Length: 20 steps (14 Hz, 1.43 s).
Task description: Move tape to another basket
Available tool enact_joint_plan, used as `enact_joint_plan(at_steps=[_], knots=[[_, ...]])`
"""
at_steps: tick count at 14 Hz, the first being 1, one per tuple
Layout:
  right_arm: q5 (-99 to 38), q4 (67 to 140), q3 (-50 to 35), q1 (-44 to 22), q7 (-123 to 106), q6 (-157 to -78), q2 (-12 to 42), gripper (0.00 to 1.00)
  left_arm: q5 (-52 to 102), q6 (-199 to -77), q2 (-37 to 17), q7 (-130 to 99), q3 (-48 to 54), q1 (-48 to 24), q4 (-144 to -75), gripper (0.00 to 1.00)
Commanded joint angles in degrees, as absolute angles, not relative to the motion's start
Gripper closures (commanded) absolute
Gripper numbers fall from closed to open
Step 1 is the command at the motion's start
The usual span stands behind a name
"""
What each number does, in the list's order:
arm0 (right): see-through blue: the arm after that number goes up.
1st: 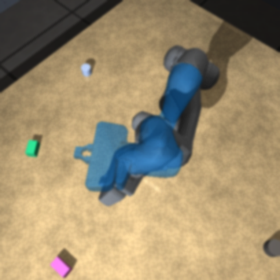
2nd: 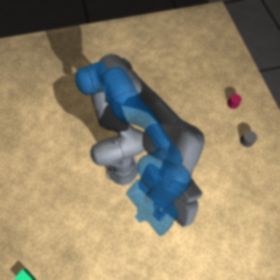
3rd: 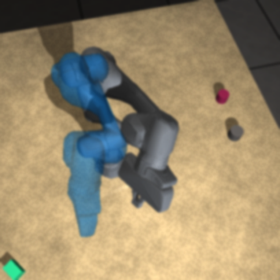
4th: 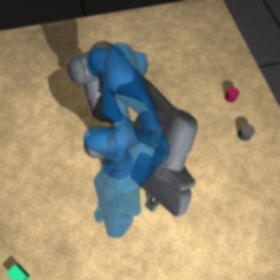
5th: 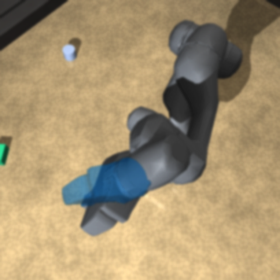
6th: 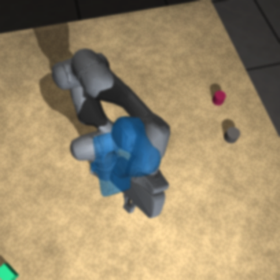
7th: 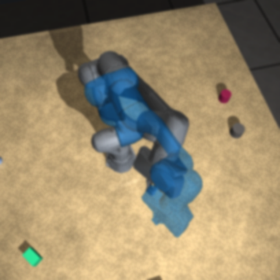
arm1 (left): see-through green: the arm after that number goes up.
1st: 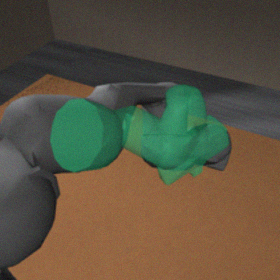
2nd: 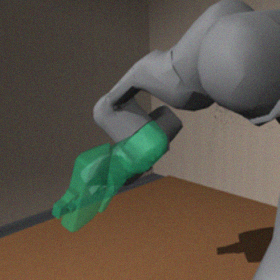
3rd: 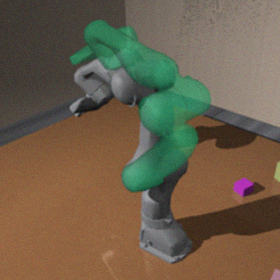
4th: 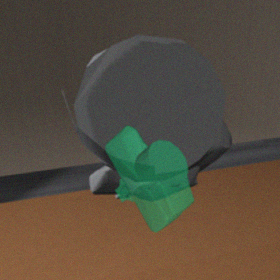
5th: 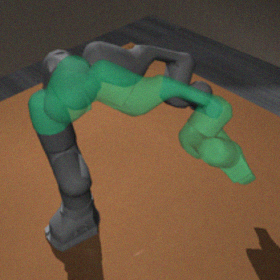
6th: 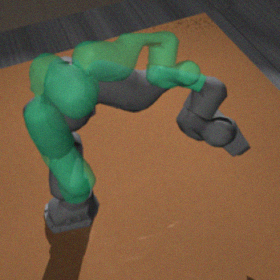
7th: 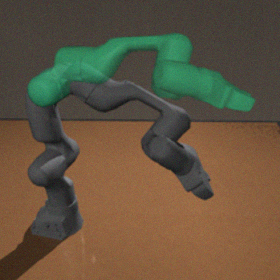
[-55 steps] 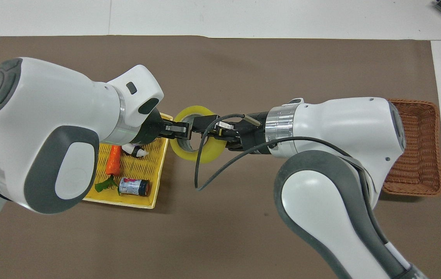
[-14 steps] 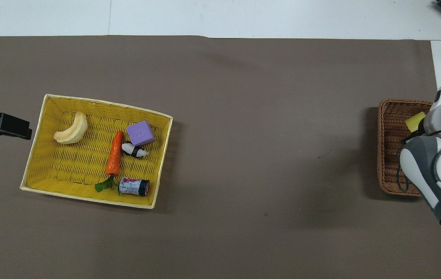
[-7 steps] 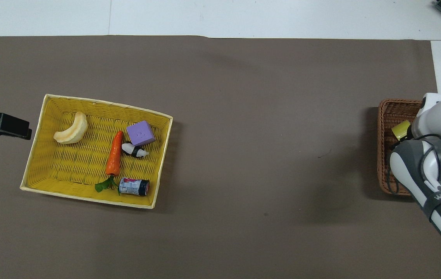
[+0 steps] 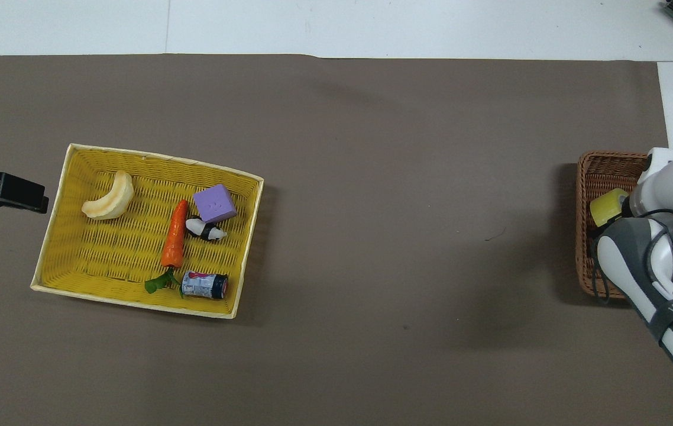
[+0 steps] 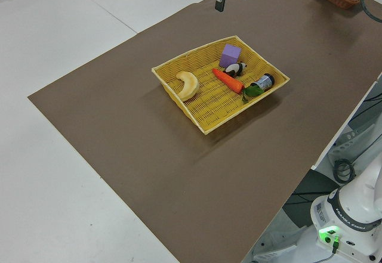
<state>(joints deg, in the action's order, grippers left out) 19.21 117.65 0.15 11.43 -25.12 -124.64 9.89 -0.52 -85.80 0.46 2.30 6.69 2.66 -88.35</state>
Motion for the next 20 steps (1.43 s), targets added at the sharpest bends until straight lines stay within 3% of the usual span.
enact_joint_plan(at_steps=[1,5,10,16,20], knots=[[14.0,118.8,-0.7,11.7,-25.4,-121.1,3.7,0.00,-1.5,-86.0,0.9,2.8,7.0,3.3,-88.2,0.00],[9.8,118.8,-0.9,8.6,-16.8,-119.0,-1.0,0.00,-1.5,-86.0,0.8,2.8,7.0,3.3,-88.2,0.00],[4.2,117.3,-0.9,-0.4,2.6,-113.4,-5.5,0.00,-1.5,-86.0,0.9,2.8,7.0,3.3,-88.2,0.00],[3.5,106.8,-1.0,-9.0,19.4,-105.5,-4.8,0.00,-1.5,-86.0,0.8,2.8,7.0,3.3,-88.2,0.00],[3.4,95.7,-0.9,-8.4,19.0,-96.9,-4.0,0.00,-1.5,-86.0,0.9,2.8,7.0,3.3,-88.2,0.00]])
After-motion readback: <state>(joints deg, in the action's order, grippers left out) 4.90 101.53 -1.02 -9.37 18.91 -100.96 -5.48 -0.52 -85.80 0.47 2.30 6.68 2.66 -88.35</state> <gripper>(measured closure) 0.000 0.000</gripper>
